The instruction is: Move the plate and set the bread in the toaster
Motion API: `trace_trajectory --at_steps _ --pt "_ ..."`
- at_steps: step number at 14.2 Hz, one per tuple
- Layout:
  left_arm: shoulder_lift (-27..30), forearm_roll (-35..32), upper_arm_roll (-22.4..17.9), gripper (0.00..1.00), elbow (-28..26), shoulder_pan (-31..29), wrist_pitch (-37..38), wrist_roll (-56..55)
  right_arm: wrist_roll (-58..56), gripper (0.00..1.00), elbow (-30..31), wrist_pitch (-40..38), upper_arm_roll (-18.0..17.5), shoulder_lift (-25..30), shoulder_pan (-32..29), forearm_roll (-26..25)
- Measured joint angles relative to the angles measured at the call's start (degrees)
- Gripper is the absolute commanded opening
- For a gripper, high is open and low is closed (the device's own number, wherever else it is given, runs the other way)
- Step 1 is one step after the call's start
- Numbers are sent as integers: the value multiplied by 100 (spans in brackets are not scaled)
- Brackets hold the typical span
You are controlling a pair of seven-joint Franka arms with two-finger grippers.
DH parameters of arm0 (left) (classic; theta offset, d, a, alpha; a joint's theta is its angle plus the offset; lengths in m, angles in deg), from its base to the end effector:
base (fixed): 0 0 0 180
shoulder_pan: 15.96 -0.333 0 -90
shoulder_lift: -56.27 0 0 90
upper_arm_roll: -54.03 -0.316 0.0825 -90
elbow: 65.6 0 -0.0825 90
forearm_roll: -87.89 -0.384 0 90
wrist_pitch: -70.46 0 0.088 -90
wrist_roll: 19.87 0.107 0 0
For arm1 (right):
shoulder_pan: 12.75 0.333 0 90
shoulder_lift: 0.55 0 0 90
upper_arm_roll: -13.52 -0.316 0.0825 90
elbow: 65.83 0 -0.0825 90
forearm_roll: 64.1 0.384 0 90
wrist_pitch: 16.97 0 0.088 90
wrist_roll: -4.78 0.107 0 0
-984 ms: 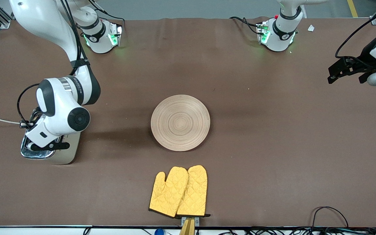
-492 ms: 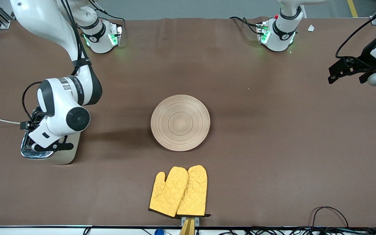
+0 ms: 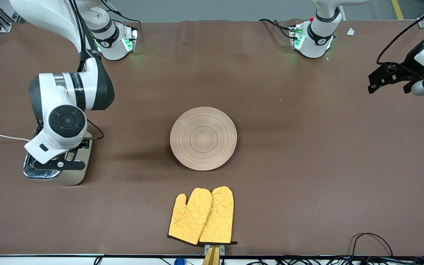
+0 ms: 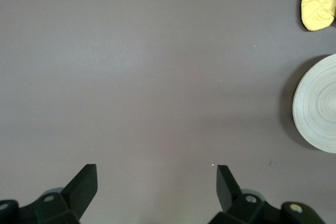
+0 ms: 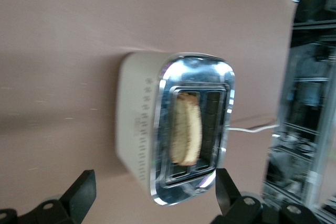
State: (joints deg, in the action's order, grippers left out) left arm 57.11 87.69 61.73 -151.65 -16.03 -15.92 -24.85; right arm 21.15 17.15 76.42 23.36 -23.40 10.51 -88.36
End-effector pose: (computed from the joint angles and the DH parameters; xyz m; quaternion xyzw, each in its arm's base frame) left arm 0.5390 -0.0724 0.6592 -0.9997 0.0230 -0.0104 0.0016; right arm 0.6436 0.1280 0.4579 0.9652 0.0126 -0.0377 0.2585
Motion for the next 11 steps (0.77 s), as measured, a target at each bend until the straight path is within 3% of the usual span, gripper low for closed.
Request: trace_trajectory --at_steps 11 --pt "44 -15 -28 100 2 -68 5 263 -38 100 -522 -1195 84 1394 -232 1196"
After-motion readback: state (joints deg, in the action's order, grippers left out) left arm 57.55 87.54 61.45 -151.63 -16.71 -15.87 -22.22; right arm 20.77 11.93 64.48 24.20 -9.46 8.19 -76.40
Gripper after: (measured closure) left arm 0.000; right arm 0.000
